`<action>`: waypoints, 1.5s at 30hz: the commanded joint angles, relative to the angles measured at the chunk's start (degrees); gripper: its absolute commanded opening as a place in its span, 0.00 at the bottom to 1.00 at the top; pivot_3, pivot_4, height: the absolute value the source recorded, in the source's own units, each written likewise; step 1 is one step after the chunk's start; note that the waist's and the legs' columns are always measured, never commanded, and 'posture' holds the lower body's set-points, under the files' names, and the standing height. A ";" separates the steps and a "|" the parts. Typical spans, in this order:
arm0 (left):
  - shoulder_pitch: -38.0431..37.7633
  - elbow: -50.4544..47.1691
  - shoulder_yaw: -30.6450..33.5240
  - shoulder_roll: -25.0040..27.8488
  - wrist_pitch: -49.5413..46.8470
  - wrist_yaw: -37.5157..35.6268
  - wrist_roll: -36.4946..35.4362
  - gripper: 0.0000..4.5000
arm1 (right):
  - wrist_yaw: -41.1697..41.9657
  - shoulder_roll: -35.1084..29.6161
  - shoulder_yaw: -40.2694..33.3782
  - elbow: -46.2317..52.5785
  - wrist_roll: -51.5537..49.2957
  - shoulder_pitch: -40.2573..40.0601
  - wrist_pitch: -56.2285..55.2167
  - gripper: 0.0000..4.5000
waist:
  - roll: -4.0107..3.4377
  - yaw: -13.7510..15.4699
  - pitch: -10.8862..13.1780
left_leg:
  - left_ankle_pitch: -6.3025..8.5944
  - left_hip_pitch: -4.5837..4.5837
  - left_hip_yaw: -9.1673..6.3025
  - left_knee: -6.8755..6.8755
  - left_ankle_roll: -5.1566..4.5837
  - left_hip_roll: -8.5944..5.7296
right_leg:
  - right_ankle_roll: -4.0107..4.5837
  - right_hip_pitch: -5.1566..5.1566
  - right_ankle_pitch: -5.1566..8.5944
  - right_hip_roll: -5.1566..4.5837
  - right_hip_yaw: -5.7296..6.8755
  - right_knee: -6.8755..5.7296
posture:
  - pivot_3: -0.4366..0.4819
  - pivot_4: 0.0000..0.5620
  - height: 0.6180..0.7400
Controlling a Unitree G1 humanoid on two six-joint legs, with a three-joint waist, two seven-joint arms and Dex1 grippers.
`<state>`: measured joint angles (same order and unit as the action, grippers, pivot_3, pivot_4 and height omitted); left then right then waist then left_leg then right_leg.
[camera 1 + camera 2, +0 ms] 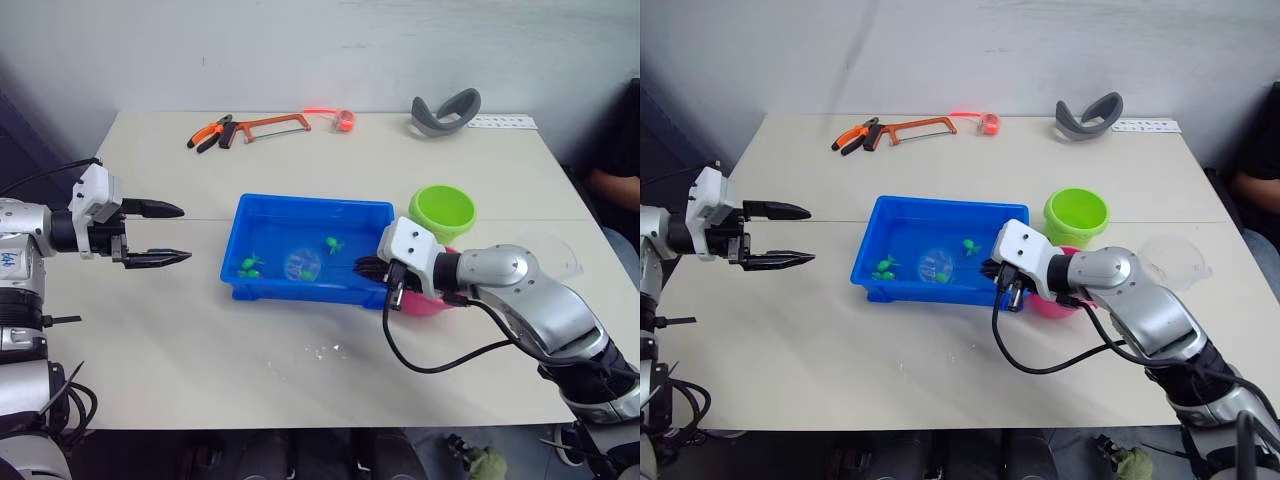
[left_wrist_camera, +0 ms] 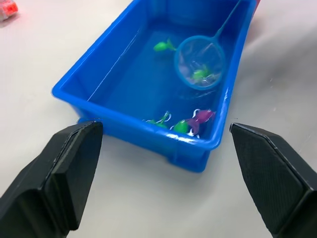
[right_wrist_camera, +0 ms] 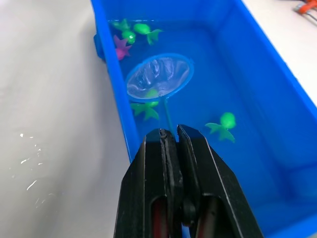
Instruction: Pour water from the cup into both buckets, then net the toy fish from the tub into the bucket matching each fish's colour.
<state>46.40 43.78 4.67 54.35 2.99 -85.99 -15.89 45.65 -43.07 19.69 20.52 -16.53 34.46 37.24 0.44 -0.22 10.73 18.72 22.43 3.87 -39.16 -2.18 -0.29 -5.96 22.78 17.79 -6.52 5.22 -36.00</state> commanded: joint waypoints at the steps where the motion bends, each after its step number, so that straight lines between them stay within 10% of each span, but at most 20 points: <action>1: 0.82 0.54 0.60 0.99 1.18 -3.80 -0.25 0.99 | 1.68 0.59 0.28 -0.06 2.20 1.60 -1.12 0.00 | 0.00 0.00 0.00 | 0.00 0.01 0.00 0.00 0.00 0.00 | 0.00 0.00 0.00 -0.02 0.01 0.01 | 0.48 0.27 1.00; 17: -2.05 -1.56 0.74 -0.46 -0.21 -2.64 -1.05 0.99 | 4.23 9.54 7.83 -6.63 10.20 8.63 1.50 0.00 | 0.00 -0.23 0.00 | -0.01 0.02 -0.01 -0.02 0.01 0.00 | 0.00 0.02 0.00 -0.03 0.05 -0.03 | 0.48 0.27 1.00; 45: -3.63 -3.27 0.99 -1.54 -0.10 -1.29 -1.19 0.99 | 6.83 14.38 -2.46 -6.20 -1.00 8.22 15.05 0.00 | 0.02 -1.40 -0.01 | 0.00 0.02 -0.06 -0.01 0.02 0.00 | 0.00 0.02 0.00 -0.05 0.15 -0.07 | 0.48 0.27 1.00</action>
<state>42.48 41.49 4.49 52.51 2.58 -85.95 -16.35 51.71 -29.31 18.94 11.89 -15.21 42.83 51.97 0.46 -1.62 10.72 18.72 22.46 3.81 -39.17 -2.16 -0.29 -5.97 22.80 17.79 -6.57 5.36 -36.07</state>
